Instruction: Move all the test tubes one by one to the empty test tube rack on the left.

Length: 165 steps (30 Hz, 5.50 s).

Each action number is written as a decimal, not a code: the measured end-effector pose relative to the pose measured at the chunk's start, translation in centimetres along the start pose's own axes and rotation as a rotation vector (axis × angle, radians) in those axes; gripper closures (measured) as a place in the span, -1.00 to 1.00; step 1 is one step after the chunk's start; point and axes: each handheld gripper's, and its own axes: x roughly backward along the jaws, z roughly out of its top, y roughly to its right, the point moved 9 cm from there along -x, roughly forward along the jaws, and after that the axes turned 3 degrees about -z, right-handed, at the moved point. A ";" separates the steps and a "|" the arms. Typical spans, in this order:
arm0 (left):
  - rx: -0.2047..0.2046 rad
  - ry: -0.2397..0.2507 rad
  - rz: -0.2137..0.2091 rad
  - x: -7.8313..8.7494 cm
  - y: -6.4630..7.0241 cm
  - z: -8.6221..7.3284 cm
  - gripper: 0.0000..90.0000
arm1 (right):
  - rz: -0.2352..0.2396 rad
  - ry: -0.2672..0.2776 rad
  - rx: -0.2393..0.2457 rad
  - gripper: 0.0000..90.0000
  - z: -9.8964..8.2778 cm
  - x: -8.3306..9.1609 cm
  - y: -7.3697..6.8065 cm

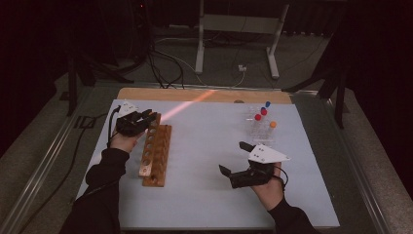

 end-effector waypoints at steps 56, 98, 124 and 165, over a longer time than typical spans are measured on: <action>-0.037 0.079 -0.279 10.2 9.2 -0.9 -0.94 | -0.373 -0.020 -0.166 -0.94 -1.9 4.9 15.6; -0.065 0.051 -0.322 10.8 10.9 -2.0 -0.94 | -0.401 -0.184 -0.242 0.47 -6.8 0.2 19.4; -0.073 0.035 -0.322 10.7 10.9 -2.1 -0.94 | -0.429 -0.170 -0.174 0.67 -4.7 1.2 19.3; -0.119 -0.006 -0.444 8.4 15.3 -0.8 -0.94 | -0.070 -0.140 -0.027 0.67 0.0 0.0 6.3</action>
